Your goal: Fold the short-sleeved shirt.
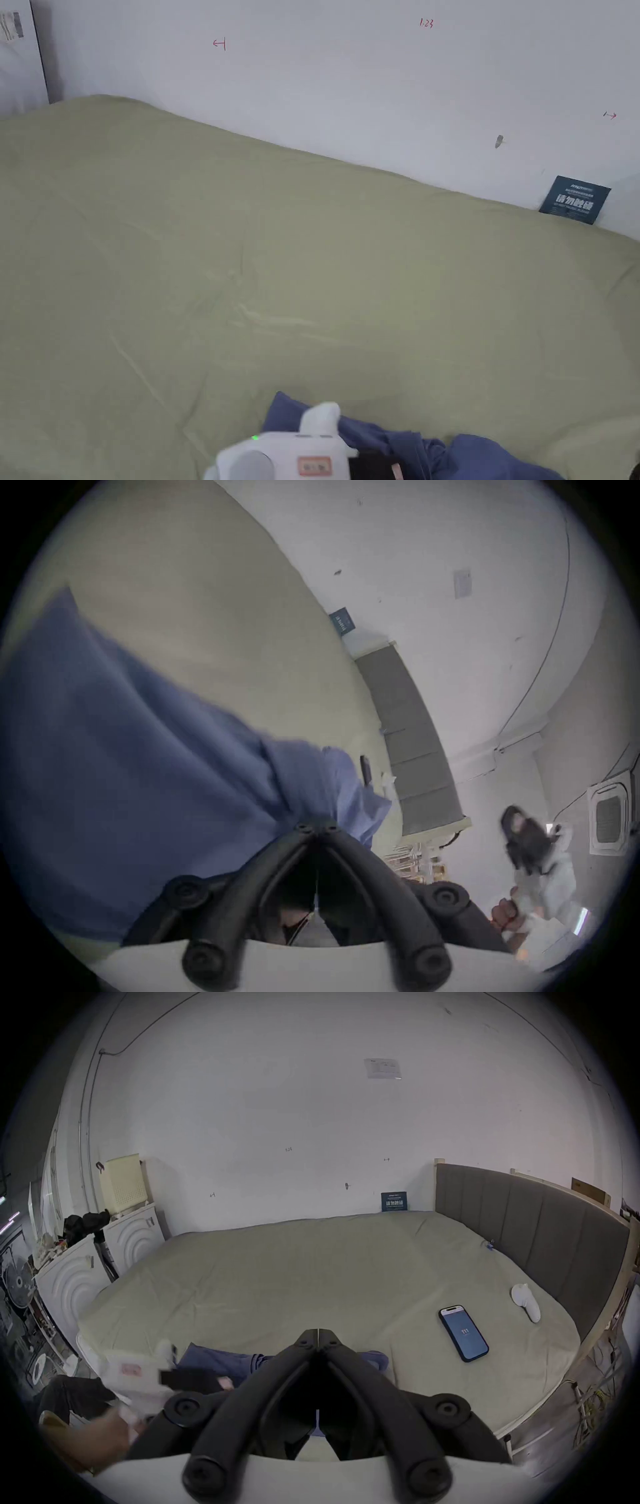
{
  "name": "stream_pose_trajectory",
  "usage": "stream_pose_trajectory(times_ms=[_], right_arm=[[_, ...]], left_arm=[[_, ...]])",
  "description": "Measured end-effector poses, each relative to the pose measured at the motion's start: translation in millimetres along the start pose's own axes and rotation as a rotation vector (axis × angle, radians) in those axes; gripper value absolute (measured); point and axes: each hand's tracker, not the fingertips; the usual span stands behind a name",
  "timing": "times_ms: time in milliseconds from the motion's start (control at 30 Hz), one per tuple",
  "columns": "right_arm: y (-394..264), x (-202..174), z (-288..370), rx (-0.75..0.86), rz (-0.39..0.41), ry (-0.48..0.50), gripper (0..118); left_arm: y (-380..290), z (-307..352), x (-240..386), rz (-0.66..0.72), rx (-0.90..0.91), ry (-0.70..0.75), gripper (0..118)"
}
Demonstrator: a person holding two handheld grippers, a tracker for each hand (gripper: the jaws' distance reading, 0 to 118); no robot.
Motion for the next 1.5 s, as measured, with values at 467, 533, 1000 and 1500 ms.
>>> stream_pose_trajectory(times_ms=[467,533,1000,1500], right_arm=[[-1,-22,-13,-0.028,0.033,0.089,0],[-1,-22,-12,-0.026,0.031,0.091,0],[-6,-15,-9,-0.043,0.026,0.054,0],[-9,-34,-15,-0.067,0.089,0.113,0]], left_arm=[[43,102,-83,0.259,-0.023,0.015,107],[37,82,-84,0.261,-0.057,-0.060,107],[56,89,-44,0.088,-0.018,0.253,14],[103,249,-13,-0.146,0.239,0.691,15]])
